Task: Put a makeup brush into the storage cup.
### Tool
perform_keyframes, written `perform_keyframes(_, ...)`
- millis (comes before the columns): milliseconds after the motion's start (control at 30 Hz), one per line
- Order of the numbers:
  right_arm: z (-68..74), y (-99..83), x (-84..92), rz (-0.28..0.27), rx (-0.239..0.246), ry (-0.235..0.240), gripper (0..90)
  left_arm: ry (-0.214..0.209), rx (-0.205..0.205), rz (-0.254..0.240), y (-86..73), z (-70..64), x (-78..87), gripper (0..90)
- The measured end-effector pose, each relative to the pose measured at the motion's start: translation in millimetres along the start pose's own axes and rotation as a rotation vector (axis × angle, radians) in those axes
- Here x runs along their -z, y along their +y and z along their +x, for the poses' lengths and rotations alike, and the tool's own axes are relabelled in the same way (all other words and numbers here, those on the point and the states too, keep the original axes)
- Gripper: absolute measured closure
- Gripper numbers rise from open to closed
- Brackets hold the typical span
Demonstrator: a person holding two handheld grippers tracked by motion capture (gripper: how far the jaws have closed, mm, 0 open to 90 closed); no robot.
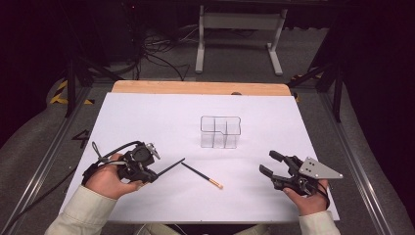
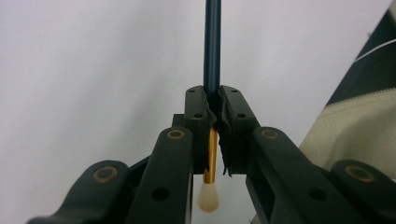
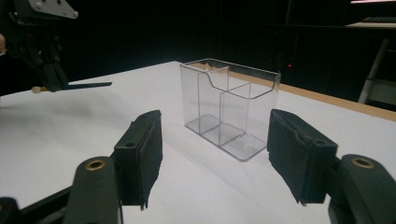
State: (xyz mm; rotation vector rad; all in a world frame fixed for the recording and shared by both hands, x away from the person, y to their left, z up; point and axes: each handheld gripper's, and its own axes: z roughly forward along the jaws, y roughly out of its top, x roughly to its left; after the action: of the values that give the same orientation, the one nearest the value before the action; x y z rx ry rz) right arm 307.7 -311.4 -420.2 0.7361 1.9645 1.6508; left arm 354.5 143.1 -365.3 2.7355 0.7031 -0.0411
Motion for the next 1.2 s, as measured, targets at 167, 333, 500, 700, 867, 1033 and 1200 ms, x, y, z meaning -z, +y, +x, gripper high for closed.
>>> perform_keyframes(167, 2.2, 5.2, 4.1, 0.020, 0.010, 0.022, 36.7, -0.012, -0.085, -0.005, 10.9, -7.1, 1.9, 82.6)
perform_keyframes(333, 3.7, 8.1, 5.9, 0.042, 0.003, 0.055, 36.7, -0.048, -0.251, -0.019, 23.6, -21.8, 2.5, 82.6)
perform_keyframes(500, 7.3, 12.5, 6.5, 0.065, 0.002, 0.097, 37.3, -0.057, -0.320, -0.016, 31.0, -28.2, 1.9, 82.6)
perform_keyframes(700, 10.3, 16.7, 6.6, 0.072, 0.003, 0.131, 38.6, -0.091, -0.412, -0.003, 40.4, -33.3, -1.6, 82.6)
perform_keyframes(867, 12.2, 22.3, 5.1, 0.091, -0.016, 0.162, 38.3, -0.121, -0.456, -0.011, 48.5, -28.7, -1.5, 82.6)
perform_keyframes(1033, 14.9, 26.4, 1.5, 0.124, -0.029, 0.190, 39.3, -0.120, -0.503, -0.016, 57.4, -28.5, -5.5, 82.6)
perform_keyframes(1200, 19.4, 32.5, -3.3, 0.170, -0.027, 0.214, 39.2, -0.136, -0.538, -0.019, 61.3, -25.5, -10.2, 82.6)
